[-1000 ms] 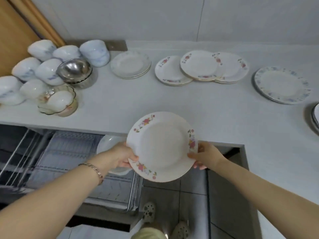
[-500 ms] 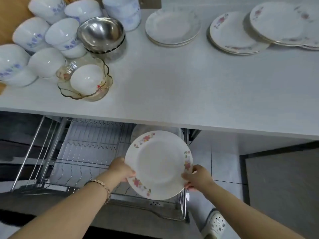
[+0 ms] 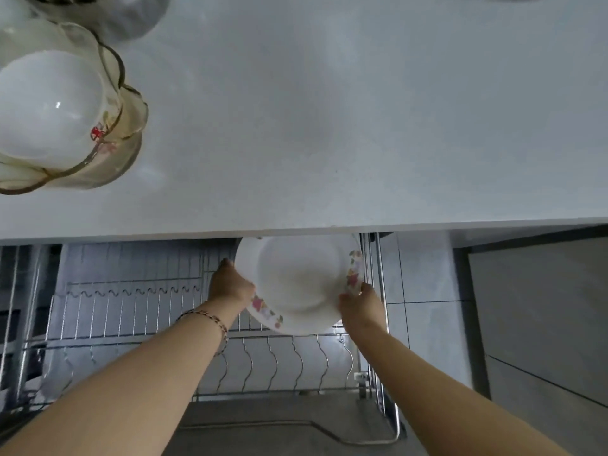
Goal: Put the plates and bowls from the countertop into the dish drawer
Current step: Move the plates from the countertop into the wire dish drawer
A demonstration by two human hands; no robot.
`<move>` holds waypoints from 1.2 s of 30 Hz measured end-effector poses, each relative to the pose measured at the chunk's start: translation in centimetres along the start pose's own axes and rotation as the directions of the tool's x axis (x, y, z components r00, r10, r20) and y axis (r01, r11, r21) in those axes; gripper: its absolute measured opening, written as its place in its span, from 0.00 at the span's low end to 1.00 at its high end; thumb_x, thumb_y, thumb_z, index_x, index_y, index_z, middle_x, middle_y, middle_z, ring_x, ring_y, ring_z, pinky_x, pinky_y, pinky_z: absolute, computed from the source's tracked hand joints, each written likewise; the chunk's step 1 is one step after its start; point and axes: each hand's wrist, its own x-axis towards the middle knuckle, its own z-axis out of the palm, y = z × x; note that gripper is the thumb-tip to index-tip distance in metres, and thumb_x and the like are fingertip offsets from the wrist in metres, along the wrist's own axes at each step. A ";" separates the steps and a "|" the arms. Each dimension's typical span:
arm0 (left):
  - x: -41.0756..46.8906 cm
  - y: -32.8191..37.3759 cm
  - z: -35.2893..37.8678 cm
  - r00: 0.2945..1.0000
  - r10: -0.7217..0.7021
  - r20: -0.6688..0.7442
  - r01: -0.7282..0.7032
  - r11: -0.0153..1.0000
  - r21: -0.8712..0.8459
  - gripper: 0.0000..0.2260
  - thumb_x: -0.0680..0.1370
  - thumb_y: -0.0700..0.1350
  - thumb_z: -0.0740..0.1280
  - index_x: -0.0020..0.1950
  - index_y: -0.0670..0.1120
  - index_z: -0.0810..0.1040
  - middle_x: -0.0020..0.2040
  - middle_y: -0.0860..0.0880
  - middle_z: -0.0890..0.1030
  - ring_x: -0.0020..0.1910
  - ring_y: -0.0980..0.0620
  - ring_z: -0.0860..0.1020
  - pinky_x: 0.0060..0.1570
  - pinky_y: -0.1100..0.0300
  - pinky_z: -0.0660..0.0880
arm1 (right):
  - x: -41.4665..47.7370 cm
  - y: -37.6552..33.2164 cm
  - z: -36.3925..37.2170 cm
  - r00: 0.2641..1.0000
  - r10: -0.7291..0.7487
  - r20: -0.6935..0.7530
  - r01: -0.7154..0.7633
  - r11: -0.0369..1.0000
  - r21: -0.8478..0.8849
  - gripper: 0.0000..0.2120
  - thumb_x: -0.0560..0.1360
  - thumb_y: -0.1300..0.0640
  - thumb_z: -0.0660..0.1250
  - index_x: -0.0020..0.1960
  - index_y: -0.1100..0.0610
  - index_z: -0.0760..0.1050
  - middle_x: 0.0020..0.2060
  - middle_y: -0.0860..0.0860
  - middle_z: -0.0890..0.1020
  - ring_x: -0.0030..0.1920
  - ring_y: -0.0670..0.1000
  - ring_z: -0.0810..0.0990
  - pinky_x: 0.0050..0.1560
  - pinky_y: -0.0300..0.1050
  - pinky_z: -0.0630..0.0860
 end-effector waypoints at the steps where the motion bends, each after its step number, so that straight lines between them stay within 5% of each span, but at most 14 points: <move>1: 0.3 0.2 0.4 1.000 0.005 -0.003 -0.005 1.000 0.004 0.17 0.76 0.33 0.63 0.65 0.37 0.67 0.58 0.38 0.77 0.52 0.42 0.79 0.44 0.62 0.78 | 0.2 0.0 0.3 1.000 -0.006 -0.003 0.006 1.000 -0.019 0.16 0.76 0.61 0.58 0.62 0.62 0.70 0.53 0.60 0.79 0.44 0.57 0.74 0.42 0.43 0.68; 5: 0.8 0.8 1.7 0.999 -0.036 0.016 0.037 0.998 -0.057 0.27 0.76 0.32 0.61 0.73 0.40 0.57 0.64 0.37 0.72 0.57 0.39 0.77 0.47 0.58 0.78 | 0.2 0.1 0.5 1.000 -0.025 -0.006 0.024 0.994 -0.106 0.21 0.75 0.67 0.55 0.68 0.60 0.65 0.61 0.59 0.73 0.58 0.60 0.76 0.47 0.43 0.69; 12: 1.3 0.5 1.2 0.988 -0.027 0.151 0.050 0.987 -0.155 0.39 0.72 0.25 0.63 0.77 0.43 0.49 0.68 0.39 0.70 0.67 0.40 0.70 0.63 0.53 0.71 | 0.1 -0.1 0.1 0.995 -0.068 0.069 0.072 0.996 -0.049 0.24 0.72 0.71 0.55 0.67 0.61 0.65 0.62 0.60 0.72 0.57 0.61 0.75 0.44 0.41 0.68; 16: -0.8 0.6 0.6 0.991 -0.051 0.122 0.069 0.988 -0.141 0.33 0.74 0.29 0.63 0.76 0.40 0.51 0.69 0.37 0.70 0.65 0.39 0.72 0.60 0.54 0.73 | -1.1 0.2 -0.4 0.979 -0.124 0.162 0.146 0.981 -0.126 0.27 0.72 0.71 0.56 0.70 0.58 0.61 0.65 0.58 0.68 0.57 0.59 0.74 0.46 0.43 0.71; 20: -5.9 3.0 0.1 0.996 0.015 0.090 -0.027 0.990 0.137 0.24 0.77 0.37 0.61 0.73 0.38 0.59 0.69 0.38 0.66 0.62 0.39 0.74 0.55 0.55 0.76 | -3.1 -0.1 -3.6 0.936 -0.146 0.320 0.237 0.934 -0.267 0.25 0.76 0.65 0.56 0.73 0.58 0.62 0.70 0.56 0.68 0.65 0.56 0.73 0.60 0.42 0.72; 24: -12.7 8.6 0.4 0.906 0.271 0.325 -0.340 0.924 0.176 0.13 0.77 0.38 0.57 0.58 0.44 0.77 0.59 0.45 0.77 0.58 0.47 0.75 0.55 0.61 0.71 | -4.8 -0.3 -11.5 0.905 -0.267 0.331 0.365 0.886 -0.286 0.19 0.77 0.62 0.56 0.67 0.58 0.71 0.64 0.55 0.77 0.57 0.52 0.77 0.56 0.39 0.72; 27: -18.0 14.4 1.8 0.836 0.398 0.379 -0.458 0.885 0.081 0.08 0.76 0.38 0.58 0.45 0.43 0.76 0.44 0.44 0.78 0.45 0.46 0.78 0.41 0.61 0.73 | -5.2 0.4 -20.0 0.910 -0.307 0.278 0.378 0.890 -0.255 0.17 0.77 0.61 0.58 0.64 0.58 0.73 0.60 0.57 0.80 0.49 0.50 0.76 0.49 0.39 0.71; 30: -21.8 20.6 3.8 0.821 0.466 0.329 -0.508 0.860 0.048 0.07 0.75 0.38 0.59 0.41 0.44 0.76 0.40 0.43 0.79 0.43 0.44 0.81 0.37 0.64 0.72 | -5.0 1.4 -28.6 0.921 -0.338 0.196 0.378 0.896 -0.232 0.16 0.76 0.61 0.59 0.62 0.61 0.75 0.55 0.59 0.81 0.49 0.52 0.77 0.55 0.44 0.75; 33: -26.1 27.8 6.3 0.840 0.469 0.272 -0.466 0.881 -0.080 0.07 0.75 0.36 0.59 0.48 0.46 0.73 0.38 0.44 0.78 0.43 0.43 0.80 0.30 0.65 0.71 | -4.4 2.8 -38.0 0.923 -0.381 0.047 0.384 0.910 -0.154 0.15 0.75 0.64 0.60 0.60 0.63 0.76 0.42 0.53 0.79 0.47 0.52 0.77 0.56 0.45 0.75; 36: -29.8 35.3 8.1 0.829 0.512 0.225 -0.488 0.859 -0.158 0.11 0.75 0.37 0.58 0.56 0.47 0.69 0.38 0.45 0.77 0.41 0.46 0.77 0.30 0.64 0.65 | -3.7 3.6 -47.0 0.918 -0.380 -0.110 0.374 0.925 -0.070 0.14 0.74 0.66 0.61 0.57 0.63 0.78 0.42 0.53 0.78 0.45 0.52 0.75 0.51 0.41 0.73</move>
